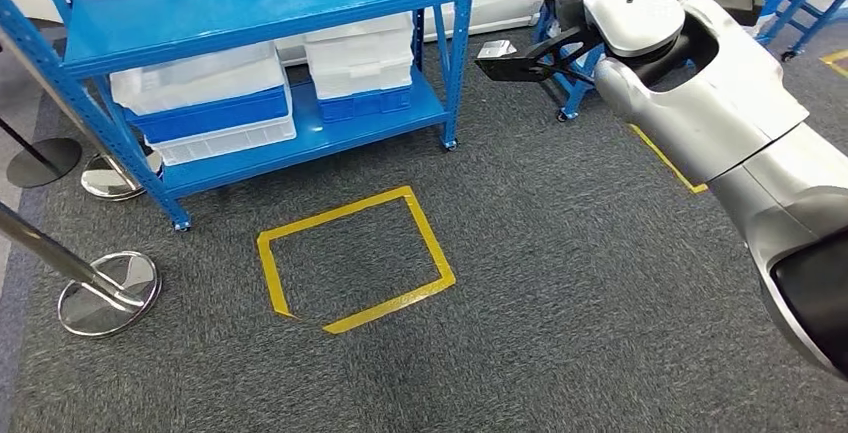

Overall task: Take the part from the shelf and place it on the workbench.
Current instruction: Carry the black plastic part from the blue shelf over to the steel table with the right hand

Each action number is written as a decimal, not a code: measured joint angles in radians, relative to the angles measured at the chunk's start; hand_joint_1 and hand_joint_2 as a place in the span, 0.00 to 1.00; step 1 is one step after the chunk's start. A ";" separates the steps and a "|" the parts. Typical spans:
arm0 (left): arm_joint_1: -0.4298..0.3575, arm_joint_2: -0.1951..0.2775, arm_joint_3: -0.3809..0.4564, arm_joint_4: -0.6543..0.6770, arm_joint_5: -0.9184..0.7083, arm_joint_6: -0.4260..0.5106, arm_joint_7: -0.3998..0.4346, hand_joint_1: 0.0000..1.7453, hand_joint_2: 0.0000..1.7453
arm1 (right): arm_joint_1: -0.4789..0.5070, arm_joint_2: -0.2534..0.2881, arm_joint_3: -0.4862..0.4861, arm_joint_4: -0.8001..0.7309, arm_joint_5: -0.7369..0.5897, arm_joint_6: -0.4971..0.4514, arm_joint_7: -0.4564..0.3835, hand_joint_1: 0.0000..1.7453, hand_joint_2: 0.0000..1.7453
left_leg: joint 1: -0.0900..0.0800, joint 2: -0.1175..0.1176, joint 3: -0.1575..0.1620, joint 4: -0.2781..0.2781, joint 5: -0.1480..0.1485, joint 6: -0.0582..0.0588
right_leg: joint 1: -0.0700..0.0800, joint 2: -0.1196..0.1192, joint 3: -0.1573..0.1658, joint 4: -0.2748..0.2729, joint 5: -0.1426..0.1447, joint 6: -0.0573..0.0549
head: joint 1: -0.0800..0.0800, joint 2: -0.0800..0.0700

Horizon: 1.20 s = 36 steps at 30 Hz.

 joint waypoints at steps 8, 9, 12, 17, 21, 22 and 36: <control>-0.003 0.000 0.001 0.000 0.006 0.003 0.002 0.00 1.00 | -0.023 -0.014 -0.018 -0.053 0.002 0.031 0.003 1.00 1.00 | 0.005 -0.023 -0.018 0.076 -0.069 -0.037 | 0.023 0.020 0.051 -0.118 0.026 -0.060 | -0.001 0.000; 0.000 0.001 0.001 0.000 0.007 0.003 0.002 0.00 1.00 | -0.024 -0.014 -0.019 -0.056 0.003 0.031 0.004 1.00 1.00 | 0.002 -0.054 -0.048 0.141 -0.101 -0.034 | 0.026 0.033 0.050 -0.118 0.027 -0.066 | -0.001 0.000; 0.006 0.005 0.001 0.000 0.007 0.004 0.000 0.00 1.00 | -0.018 -0.017 -0.019 -0.062 0.004 0.030 0.005 1.00 1.00 | -0.005 -0.084 -0.124 0.280 -0.134 -0.027 | 0.031 0.085 0.050 -0.115 0.027 -0.073 | -0.002 0.000; 0.004 0.010 0.001 0.000 0.006 0.003 -0.002 0.00 1.00 | -0.007 -0.049 -0.031 -0.073 0.008 0.017 0.015 1.00 1.00 | -0.004 -0.158 -0.029 0.036 -0.001 -0.010 | 0.032 0.161 0.041 -0.095 0.023 -0.063 | -0.001 0.000; -0.001 0.012 0.001 0.000 0.000 0.004 -0.002 0.00 1.00 | 0.008 -0.087 -0.044 -0.077 0.008 0.011 0.020 1.00 1.00 | -0.005 -0.127 -0.009 0.002 0.004 0.004 | 0.026 0.177 0.030 -0.094 0.026 -0.039 | 0.000 0.000; -0.002 0.013 0.001 0.000 -0.004 0.005 -0.001 0.00 1.00 | 0.011 -0.099 -0.049 -0.078 0.005 0.011 0.020 1.00 1.00 | -0.004 -0.112 -0.004 -0.007 0.008 0.010 | 0.027 0.148 0.020 -0.074 0.013 -0.033 | 0.001 0.000; -0.001 0.023 0.001 -0.001 -0.023 0.042 0.022 0.00 1.00 | 0.055 -0.225 -0.102 -0.170 -0.008 0.054 0.001 1.00 1.00 | -0.007 0.030 0.040 -0.014 -0.035 -0.027 | 0.025 0.008 0.043 -0.111 0.017 -0.037 | 0.002 0.000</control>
